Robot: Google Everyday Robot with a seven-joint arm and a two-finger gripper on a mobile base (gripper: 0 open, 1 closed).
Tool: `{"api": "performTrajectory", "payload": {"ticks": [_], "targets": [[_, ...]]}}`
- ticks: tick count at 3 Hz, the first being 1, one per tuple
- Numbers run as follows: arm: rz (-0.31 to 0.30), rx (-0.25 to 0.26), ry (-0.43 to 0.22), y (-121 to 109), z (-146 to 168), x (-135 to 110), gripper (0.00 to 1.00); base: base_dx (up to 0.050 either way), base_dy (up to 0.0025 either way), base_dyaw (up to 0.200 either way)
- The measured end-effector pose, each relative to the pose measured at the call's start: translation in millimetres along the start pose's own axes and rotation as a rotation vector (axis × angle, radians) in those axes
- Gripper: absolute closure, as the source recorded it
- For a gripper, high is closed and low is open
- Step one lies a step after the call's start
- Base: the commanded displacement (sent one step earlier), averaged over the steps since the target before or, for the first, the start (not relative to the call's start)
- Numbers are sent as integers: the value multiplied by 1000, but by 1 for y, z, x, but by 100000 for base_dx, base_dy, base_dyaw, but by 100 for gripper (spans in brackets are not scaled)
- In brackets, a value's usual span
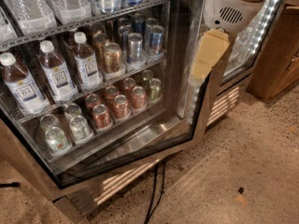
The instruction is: Close left fridge door
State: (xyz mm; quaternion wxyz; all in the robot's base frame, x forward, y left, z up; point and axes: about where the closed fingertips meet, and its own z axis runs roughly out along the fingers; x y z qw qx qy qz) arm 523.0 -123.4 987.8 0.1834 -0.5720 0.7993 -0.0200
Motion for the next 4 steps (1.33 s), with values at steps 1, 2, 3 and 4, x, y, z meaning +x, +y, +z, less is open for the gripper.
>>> {"api": "performTrajectory", "payload": {"ticks": [1,2,3,4], "targets": [[0,0,0,0,0,0,0,-4,3,18962],[0,0,0,0,0,0,0,4802,-3,58],[0,0,0,0,0,0,0,0,0,0],[0,0,0,0,0,0,19,0,0,0]]}}
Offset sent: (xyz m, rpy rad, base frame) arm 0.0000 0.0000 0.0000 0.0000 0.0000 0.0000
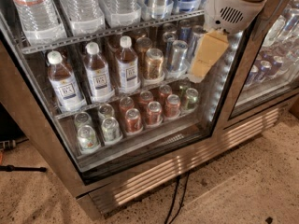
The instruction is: Close left fridge door
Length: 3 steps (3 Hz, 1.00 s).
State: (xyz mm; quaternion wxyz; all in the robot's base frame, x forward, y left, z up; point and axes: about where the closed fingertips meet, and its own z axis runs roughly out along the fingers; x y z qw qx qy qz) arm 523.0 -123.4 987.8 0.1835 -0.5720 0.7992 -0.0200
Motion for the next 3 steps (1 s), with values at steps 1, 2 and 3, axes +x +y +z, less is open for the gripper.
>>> {"api": "performTrajectory", "payload": {"ticks": [1,2,3], "targets": [[0,0,0,0,0,0,42,0,0,0],[0,0,0,0,0,0,100,3638,249,13579],[0,0,0,0,0,0,100,4853,-1,31]]}}
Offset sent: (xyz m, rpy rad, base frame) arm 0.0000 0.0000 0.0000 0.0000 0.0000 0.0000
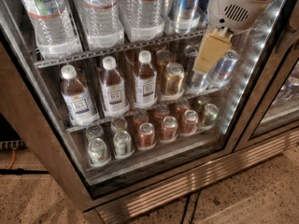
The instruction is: Close left fridge door
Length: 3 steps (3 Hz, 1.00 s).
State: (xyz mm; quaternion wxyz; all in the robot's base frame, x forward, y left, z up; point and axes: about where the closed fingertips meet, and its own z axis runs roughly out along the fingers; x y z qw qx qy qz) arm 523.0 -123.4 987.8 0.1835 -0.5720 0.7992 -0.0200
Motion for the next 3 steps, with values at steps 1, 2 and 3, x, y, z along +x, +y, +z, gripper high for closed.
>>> {"api": "performTrajectory", "payload": {"ticks": [1,2,3], "targets": [[0,0,0,0,0,0,100,4902,0,38],[0,0,0,0,0,0,100,-4998,1,11],[0,0,0,0,0,0,100,-4350,0,1]]}}
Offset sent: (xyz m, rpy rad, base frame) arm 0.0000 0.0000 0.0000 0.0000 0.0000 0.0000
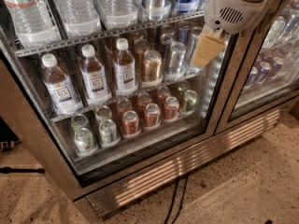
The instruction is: Close left fridge door
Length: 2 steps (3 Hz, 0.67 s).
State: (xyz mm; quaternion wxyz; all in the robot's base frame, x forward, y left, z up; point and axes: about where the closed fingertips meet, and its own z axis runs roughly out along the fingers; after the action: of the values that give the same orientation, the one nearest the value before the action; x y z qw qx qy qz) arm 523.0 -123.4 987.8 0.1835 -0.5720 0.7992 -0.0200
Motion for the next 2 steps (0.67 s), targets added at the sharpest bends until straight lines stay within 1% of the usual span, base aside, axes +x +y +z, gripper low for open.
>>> {"api": "performTrajectory", "payload": {"ticks": [1,2], "targets": [[0,0,0,0,0,0,100,0,0,0],[0,0,0,0,0,0,81,0,0,0]]}}
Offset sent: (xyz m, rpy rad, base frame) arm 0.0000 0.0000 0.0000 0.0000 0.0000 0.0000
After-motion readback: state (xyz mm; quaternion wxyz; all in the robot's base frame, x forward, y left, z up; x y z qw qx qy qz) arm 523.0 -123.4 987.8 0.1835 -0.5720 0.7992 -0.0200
